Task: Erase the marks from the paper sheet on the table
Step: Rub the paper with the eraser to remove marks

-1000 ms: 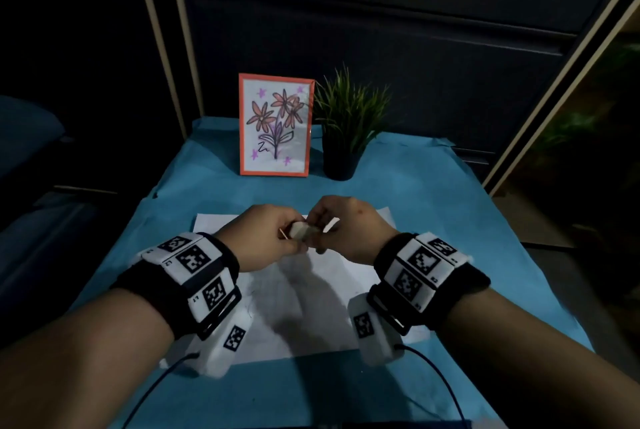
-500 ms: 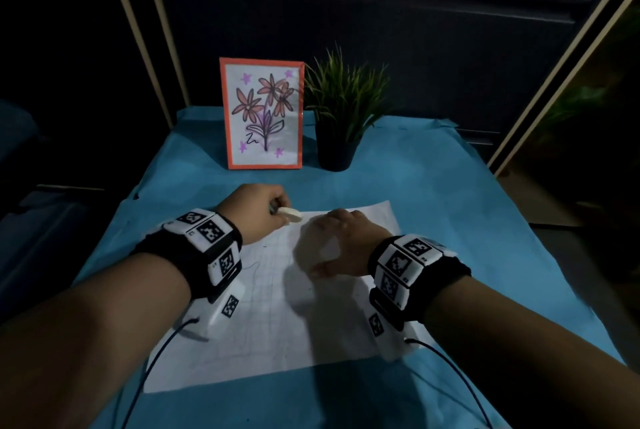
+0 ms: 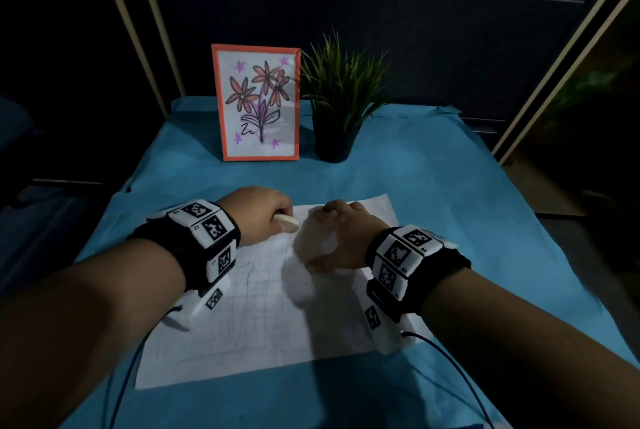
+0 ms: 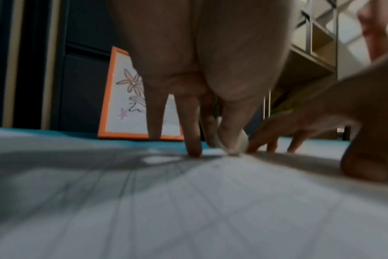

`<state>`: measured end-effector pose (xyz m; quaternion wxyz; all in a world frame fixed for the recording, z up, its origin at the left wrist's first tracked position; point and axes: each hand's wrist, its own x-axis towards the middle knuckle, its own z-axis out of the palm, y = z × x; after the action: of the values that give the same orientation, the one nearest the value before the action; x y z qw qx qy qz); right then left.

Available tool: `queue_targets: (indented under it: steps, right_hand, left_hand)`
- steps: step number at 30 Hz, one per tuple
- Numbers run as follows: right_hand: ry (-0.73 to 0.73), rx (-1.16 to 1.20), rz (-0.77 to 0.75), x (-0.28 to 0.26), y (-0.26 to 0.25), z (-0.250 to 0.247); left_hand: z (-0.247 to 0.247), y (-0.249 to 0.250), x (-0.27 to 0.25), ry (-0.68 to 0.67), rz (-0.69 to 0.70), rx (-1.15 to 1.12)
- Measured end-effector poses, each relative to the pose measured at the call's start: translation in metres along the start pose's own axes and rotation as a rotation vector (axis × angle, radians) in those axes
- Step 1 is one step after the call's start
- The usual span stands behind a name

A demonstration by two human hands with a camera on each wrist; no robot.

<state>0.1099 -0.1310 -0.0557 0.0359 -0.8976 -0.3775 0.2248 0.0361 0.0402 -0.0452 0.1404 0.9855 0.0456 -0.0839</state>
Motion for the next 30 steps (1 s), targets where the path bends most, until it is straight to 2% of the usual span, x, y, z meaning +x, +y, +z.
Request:
queue_targets:
  steps: [4, 9, 14, 20, 26, 30]
  right_hand:
    - [0.004, 0.003, 0.008, -0.001, -0.001, -0.001]
    - [0.011, 0.009, 0.015, -0.001, -0.001, 0.001]
    - [-0.004, 0.02, 0.014, -0.004, -0.002, -0.003]
    - [-0.001, 0.003, -0.003, -0.007, -0.003, -0.004]
    - [-0.006, 0.032, 0.017, -0.009, -0.005, -0.007]
    - [-0.008, 0.037, 0.02, -0.008, -0.004, -0.005]
  left_hand:
    - [-0.001, 0.006, 0.005, 0.085, -0.01, 0.053]
    - [-0.006, 0.003, -0.005, -0.106, 0.029, 0.041]
    - [-0.003, 0.007, 0.003, 0.021, -0.014, 0.062]
    - [-0.004, 0.004, -0.003, -0.123, 0.061, 0.09]
    - [0.003, 0.006, -0.001, -0.029, 0.022, 0.087]
    - [0.001, 0.006, -0.009, -0.128, 0.096, 0.13]
